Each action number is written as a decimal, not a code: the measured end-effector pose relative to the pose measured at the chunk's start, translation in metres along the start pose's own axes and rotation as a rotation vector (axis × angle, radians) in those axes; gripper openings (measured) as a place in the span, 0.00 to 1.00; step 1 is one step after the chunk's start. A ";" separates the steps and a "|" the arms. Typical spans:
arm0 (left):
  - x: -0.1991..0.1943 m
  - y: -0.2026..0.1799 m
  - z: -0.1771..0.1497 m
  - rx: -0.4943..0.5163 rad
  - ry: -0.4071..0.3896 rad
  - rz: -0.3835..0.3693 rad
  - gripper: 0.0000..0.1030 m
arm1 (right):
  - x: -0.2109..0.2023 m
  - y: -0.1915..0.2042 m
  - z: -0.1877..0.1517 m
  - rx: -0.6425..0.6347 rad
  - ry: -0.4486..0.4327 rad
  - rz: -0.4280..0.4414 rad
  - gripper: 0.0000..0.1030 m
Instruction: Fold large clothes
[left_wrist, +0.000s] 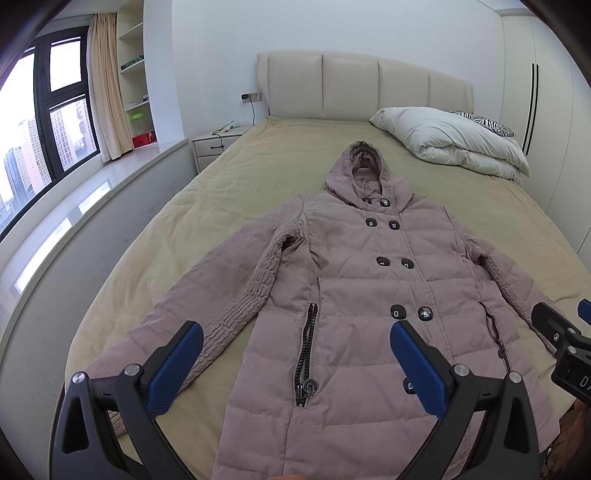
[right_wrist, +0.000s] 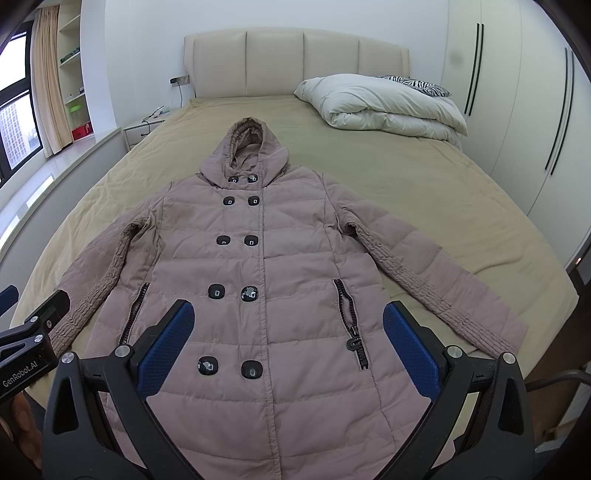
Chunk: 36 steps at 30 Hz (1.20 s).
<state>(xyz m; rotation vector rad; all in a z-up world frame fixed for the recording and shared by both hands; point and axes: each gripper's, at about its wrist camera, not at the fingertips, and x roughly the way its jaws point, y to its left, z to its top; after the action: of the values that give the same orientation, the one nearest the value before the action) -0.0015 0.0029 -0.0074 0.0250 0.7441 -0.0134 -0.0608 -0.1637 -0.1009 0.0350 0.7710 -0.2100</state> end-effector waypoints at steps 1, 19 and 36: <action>0.000 0.000 0.000 0.000 0.000 0.000 1.00 | 0.000 0.000 0.000 0.000 0.000 0.001 1.00; 0.000 0.000 0.000 0.001 0.003 0.001 1.00 | 0.003 0.003 -0.003 0.001 0.005 0.001 1.00; 0.014 0.005 -0.016 -0.013 0.017 -0.003 1.00 | 0.009 -0.004 -0.008 0.052 0.004 0.024 1.00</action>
<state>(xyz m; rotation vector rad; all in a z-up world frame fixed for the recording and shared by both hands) -0.0017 0.0086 -0.0281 0.0117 0.7616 -0.0108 -0.0605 -0.1686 -0.1127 0.0937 0.7690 -0.2073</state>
